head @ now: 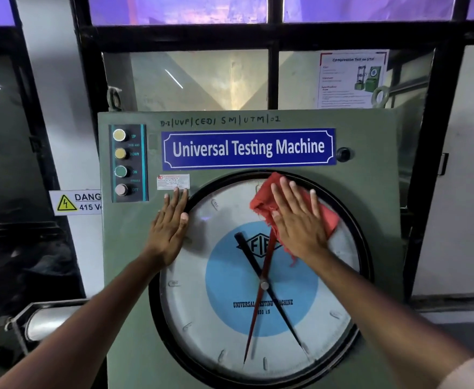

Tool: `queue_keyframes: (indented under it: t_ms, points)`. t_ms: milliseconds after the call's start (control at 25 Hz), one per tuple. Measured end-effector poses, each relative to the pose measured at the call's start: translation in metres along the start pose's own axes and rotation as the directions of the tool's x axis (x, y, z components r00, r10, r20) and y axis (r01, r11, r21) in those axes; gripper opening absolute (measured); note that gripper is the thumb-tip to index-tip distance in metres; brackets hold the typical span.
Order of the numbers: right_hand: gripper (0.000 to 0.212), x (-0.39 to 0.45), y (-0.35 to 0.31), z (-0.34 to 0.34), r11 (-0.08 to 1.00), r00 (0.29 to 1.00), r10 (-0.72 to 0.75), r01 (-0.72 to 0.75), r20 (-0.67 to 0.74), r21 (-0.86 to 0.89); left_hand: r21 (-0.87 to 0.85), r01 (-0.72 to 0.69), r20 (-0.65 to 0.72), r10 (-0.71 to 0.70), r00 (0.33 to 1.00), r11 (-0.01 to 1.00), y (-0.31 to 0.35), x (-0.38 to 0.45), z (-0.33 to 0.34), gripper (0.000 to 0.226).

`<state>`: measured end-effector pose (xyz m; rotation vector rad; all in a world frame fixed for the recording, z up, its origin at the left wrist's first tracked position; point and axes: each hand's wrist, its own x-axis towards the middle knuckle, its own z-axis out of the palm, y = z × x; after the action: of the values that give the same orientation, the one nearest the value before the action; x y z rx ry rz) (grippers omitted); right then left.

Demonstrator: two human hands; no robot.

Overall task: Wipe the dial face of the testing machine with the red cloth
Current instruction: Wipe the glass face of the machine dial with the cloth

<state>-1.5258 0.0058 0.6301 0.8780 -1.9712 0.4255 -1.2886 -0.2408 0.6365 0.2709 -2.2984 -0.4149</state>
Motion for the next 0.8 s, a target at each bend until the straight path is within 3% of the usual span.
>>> queue_keyframes:
  t_ms: [80, 120, 200, 280, 360, 440, 520, 680, 800]
  points:
    - [0.065, -0.006, -0.027, 0.006, 0.997, 0.997, 0.072, -0.070, -0.043, 0.044, -0.001, 0.007, -0.008, -0.007, 1.000, 1.000, 0.002, 0.000, -0.001, 0.072]
    - [0.066, -0.005, -0.047, 0.009, 0.997, 0.999, 0.035, -0.033, -0.033, 0.068, -0.001, 0.007, -0.008, -0.007, 1.000, 1.000, 0.001, 0.001, -0.001, 0.073]
    - [0.068, -0.003, -0.081, 0.014, 0.976, 0.978, -0.207, 0.207, -0.010, 0.072, 0.000, -0.006, -0.015, 0.006, 1.000, 1.000, -0.002, 0.003, 0.001, 0.074]
    - [0.069, 0.001, -0.081, 0.016, 0.894, 0.894, -0.447, 0.447, 0.023, 0.023, 0.007, -0.026, -0.026, 0.026, 0.999, 1.000, -0.007, 0.003, 0.004, 0.073]
    - [0.066, 0.009, -0.049, 0.011, 0.880, 0.880, -0.473, 0.474, 0.043, -0.032, 0.035, -0.024, -0.036, 0.026, 0.999, 0.999, -0.009, 0.004, 0.007, 0.071]
    - [0.064, 0.002, -0.007, 0.006, 0.968, 0.968, -0.249, 0.249, 0.026, -0.040, 0.131, -0.017, -0.051, 0.024, 0.998, 0.991, -0.006, 0.003, 0.010, 0.071]
    - [0.064, -0.029, 0.034, 0.007, 0.999, 0.999, 0.033, -0.033, -0.012, -0.010, 0.249, -0.049, -0.074, 0.070, 0.995, 0.967, -0.003, 0.003, 0.013, 0.073]
    - [0.064, -0.110, 0.046, 0.026, 0.947, 0.949, 0.316, -0.316, 0.003, 0.055, 0.395, -0.097, -0.058, 0.130, 0.990, 0.913, 0.005, 0.008, 0.016, 0.081]
    - [0.065, -0.117, 0.033, 0.029, 0.911, 0.916, 0.399, -0.402, 0.047, 0.097, 0.465, -0.084, -0.065, 0.128, 0.990, 0.881, 0.004, 0.008, 0.020, 0.086]
